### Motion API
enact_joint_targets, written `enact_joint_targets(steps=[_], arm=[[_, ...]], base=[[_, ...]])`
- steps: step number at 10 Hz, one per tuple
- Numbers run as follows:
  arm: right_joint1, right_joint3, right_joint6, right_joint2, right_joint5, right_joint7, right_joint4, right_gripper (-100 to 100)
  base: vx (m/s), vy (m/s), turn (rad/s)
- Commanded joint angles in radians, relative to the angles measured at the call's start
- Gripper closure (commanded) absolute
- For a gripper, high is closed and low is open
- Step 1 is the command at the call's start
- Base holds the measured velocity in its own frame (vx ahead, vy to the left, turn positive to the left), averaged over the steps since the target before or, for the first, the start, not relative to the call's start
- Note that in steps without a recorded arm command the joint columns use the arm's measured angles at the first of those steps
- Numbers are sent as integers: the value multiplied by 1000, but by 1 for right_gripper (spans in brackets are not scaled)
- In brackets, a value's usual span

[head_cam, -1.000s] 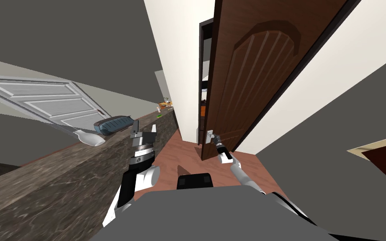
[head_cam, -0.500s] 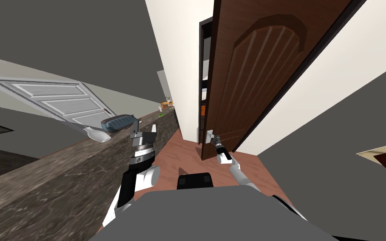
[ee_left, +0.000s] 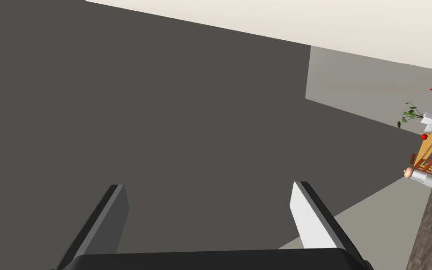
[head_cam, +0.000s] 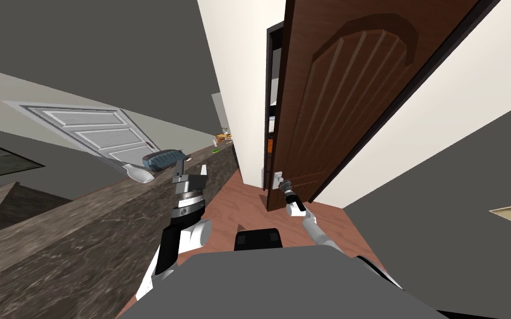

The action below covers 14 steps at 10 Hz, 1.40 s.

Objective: Pull the door open

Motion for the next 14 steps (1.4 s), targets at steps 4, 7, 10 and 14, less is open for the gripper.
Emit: enact_joint_targets(steps=[4,7,10,14], arm=[[15,15,8,-10,-69,-89,-29,-100],[28,27,14,-19,-128,-164,-54,-100],[43,41,22,-28,-193,-248,-81,-100],[62,59,31,-41,-278,-356,-117,-100]], base=[[-72,-27,48],[-105,-46,114],[-123,-5,108],[-104,-68,101]])
